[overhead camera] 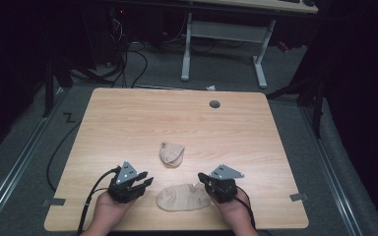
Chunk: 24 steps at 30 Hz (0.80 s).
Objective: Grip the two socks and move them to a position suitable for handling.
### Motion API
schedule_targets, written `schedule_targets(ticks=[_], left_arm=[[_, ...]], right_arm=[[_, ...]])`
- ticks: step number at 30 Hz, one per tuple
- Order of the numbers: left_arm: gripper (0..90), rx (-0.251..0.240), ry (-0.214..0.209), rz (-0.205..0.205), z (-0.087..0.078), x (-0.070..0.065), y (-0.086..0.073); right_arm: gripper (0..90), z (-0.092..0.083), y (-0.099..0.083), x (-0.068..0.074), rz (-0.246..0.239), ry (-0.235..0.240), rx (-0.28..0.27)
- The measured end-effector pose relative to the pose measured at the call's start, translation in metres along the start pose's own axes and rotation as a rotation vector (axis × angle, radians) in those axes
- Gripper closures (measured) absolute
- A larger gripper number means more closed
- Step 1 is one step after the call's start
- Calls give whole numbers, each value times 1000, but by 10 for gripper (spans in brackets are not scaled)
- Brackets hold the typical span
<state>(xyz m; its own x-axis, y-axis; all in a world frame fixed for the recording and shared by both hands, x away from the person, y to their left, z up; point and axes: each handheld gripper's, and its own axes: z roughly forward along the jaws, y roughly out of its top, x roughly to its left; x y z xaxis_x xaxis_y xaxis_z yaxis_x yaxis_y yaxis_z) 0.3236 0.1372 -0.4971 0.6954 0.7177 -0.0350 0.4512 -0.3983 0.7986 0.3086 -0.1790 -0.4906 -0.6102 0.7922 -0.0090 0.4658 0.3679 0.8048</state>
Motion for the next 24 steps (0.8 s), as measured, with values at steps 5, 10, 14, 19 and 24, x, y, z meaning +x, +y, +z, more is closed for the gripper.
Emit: schedule_targets(ticks=[5, 10, 14, 19, 24], left_arm=[[647, 11, 13, -10, 2, 7, -4], [636, -11, 15, -8, 0, 6, -4], [635, -11, 17, -13, -1, 7, -5], [634, -8, 8, -10, 0, 8, -5], [636, -9, -1, -1, 1, 6, -5]], right_arm=[[894, 46, 36, -6, -18, -10, 48], [893, 83, 57, -10, -30, -8, 99], [888, 112, 69, -18, -12, -16, 145], [886, 132, 75, -24, 3, -21, 177], [887, 140, 70, -23, -16, -33, 228]])
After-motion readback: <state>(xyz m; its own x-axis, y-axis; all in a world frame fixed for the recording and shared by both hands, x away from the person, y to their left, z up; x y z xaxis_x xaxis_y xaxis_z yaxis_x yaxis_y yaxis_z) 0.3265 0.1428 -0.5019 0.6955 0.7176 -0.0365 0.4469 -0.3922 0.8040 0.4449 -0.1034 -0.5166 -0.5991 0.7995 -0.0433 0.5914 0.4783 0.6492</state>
